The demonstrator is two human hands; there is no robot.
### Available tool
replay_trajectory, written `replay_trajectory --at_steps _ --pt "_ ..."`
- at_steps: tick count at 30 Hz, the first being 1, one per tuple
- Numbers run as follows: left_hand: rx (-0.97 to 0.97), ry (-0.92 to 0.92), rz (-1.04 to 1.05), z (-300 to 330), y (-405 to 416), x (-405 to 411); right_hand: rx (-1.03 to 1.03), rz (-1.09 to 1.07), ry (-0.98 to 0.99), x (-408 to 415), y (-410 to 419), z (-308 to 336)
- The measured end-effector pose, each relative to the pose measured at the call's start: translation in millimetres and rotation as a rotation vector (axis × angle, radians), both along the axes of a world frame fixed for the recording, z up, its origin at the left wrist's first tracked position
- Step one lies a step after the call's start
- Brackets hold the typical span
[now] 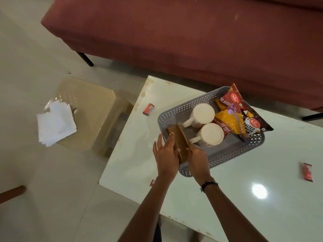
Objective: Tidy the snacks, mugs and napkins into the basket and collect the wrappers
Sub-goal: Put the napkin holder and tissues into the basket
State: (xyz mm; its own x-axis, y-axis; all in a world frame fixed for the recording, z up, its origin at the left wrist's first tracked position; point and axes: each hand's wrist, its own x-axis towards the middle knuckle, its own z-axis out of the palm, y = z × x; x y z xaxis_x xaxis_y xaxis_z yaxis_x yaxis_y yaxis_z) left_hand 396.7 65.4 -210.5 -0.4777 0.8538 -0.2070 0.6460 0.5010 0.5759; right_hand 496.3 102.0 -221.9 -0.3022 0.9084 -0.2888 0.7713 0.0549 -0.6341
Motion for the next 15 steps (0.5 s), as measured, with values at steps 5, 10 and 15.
replay_trajectory --at_steps 5,10,15 --pt "-0.057 -0.035 -0.094 4.0 1.1 -8.9 -0.023 -0.015 -0.022 -1.6 -0.3 5.7" --pt "0.177 0.060 -0.019 13.5 -12.1 -42.8 0.342 0.045 -0.025 -29.8 -10.5 35.5" --pt "0.215 0.377 0.279 19.2 -23.1 -170.0 0.324 0.377 0.155 -156.4 10.0 56.3"
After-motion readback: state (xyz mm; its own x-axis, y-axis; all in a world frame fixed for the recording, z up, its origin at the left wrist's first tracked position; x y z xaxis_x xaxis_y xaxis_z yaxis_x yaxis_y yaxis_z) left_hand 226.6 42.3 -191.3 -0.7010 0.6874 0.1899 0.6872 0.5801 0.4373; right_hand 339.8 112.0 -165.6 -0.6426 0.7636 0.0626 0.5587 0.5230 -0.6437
